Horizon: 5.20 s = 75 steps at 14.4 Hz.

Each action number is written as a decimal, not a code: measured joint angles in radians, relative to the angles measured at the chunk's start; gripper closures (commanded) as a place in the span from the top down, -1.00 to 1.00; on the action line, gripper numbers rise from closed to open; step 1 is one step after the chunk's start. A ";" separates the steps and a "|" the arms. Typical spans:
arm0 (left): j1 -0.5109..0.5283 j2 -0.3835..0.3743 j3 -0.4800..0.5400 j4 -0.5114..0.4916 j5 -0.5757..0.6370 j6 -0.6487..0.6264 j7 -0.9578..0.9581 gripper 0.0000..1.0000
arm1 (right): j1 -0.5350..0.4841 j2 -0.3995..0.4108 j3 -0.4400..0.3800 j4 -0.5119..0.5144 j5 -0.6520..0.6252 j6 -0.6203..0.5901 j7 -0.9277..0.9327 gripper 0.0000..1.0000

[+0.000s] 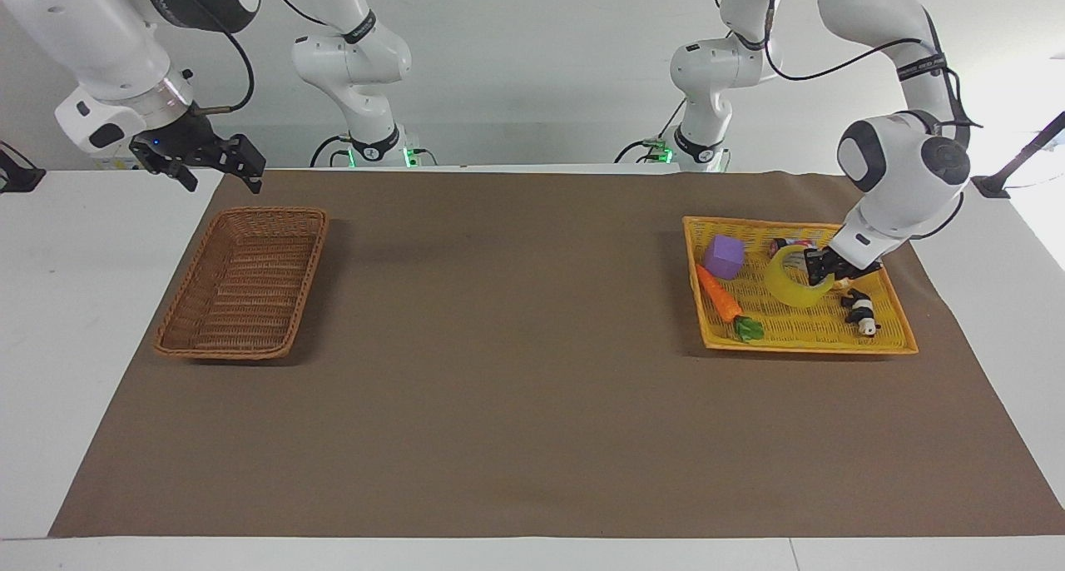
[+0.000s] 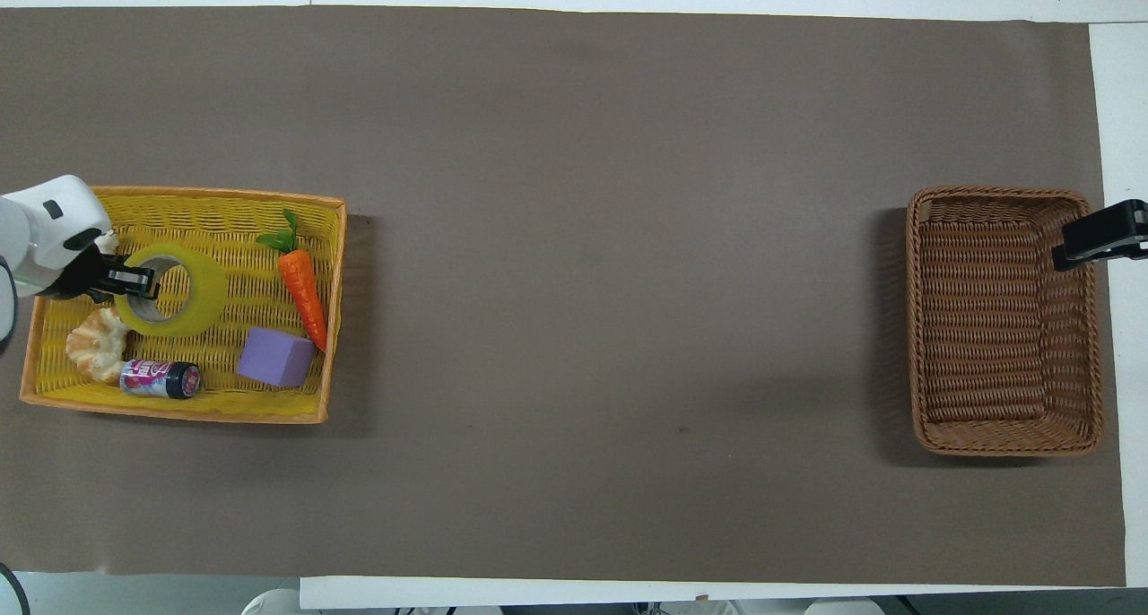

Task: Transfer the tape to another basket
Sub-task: 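Close the left gripper on the rim of the clear tape roll, then lift the tape with the left gripper while the right gripper reaches toward it, then close the right gripper on the tape rim beside the left gripper, then open the left gripper and release the tape to the right gripper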

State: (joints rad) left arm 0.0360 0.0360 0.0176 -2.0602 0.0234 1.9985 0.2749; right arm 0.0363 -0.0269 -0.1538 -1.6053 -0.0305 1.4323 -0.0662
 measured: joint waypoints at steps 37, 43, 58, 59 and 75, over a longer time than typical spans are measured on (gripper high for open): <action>-0.570 0.079 -0.013 0.249 -0.343 -0.009 -0.431 -1.00 | 0.410 0.233 0.025 -0.283 1.376 0.639 -0.223 1.00; -0.569 0.079 -0.012 0.249 -0.343 -0.009 -0.431 -1.00 | 0.511 0.238 0.025 -0.291 1.383 0.714 -0.223 1.00; -0.569 0.085 -0.013 0.248 -0.350 -0.018 -0.430 0.16 | 0.517 0.232 0.019 -0.306 1.386 0.689 -0.238 -1.00; -0.569 0.085 -0.013 0.248 -0.350 -0.018 -0.430 0.99 | 0.517 0.232 0.019 -0.306 1.386 0.688 -0.238 -1.00; -0.328 0.002 0.052 0.474 -0.189 -0.365 -0.357 0.99 | 0.168 0.229 0.004 -0.317 1.164 0.353 -0.403 -1.00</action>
State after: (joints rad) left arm -0.2918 0.0384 0.0696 -1.5865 -0.1661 1.6338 -0.0820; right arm 0.2042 0.2025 -0.1501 -1.9218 1.1331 1.7848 -0.4693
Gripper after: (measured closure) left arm 0.000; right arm 0.449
